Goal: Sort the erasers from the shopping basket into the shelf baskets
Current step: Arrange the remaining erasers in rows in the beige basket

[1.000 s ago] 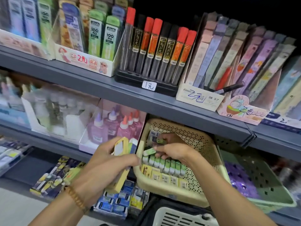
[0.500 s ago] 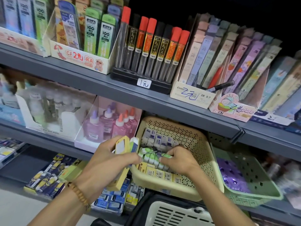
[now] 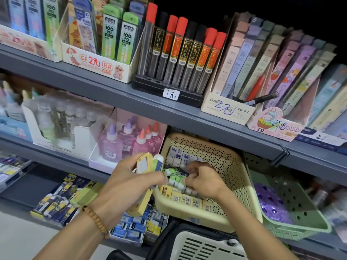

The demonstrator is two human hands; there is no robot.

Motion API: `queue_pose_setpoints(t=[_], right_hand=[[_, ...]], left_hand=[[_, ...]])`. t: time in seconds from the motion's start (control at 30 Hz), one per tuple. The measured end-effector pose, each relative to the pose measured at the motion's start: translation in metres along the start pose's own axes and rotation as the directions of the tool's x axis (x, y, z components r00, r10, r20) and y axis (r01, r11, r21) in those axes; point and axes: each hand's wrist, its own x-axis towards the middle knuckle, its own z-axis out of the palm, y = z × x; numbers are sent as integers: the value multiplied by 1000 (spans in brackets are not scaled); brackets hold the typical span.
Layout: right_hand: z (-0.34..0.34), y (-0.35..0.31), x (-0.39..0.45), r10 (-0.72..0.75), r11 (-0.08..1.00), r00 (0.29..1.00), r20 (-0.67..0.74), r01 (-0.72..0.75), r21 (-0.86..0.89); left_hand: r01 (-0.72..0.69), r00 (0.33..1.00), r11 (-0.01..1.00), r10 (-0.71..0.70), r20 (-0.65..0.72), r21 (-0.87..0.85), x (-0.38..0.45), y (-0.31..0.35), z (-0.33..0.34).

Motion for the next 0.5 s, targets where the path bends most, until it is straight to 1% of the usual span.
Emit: queue_pose_setpoints(t=[0.13, 0.2, 0.23, 0.37, 0.5], right_hand=[[2, -3, 4, -159, 966, 977, 140, 183, -184], [2, -7, 7, -200, 923, 963, 182, 248, -294], [2, -8, 8, -201, 913, 960, 195, 256, -318], [1, -6, 8, -174, 921, 953, 249, 247, -303], [1, -2, 9, -229, 921, 939, 257, 295, -256]], left_hand=[[15, 1000, 1000, -15, -22, -8, 0, 2, -3], [16, 1000, 1000, -16, -18, -10, 0, 3, -3], [15, 1000, 1000, -15, -17, -10, 0, 4, -3], [21, 1000, 1000, -21, -21, -9, 0, 5, -3], [31, 999, 999, -31, -7, -15, -1, 5, -4]])
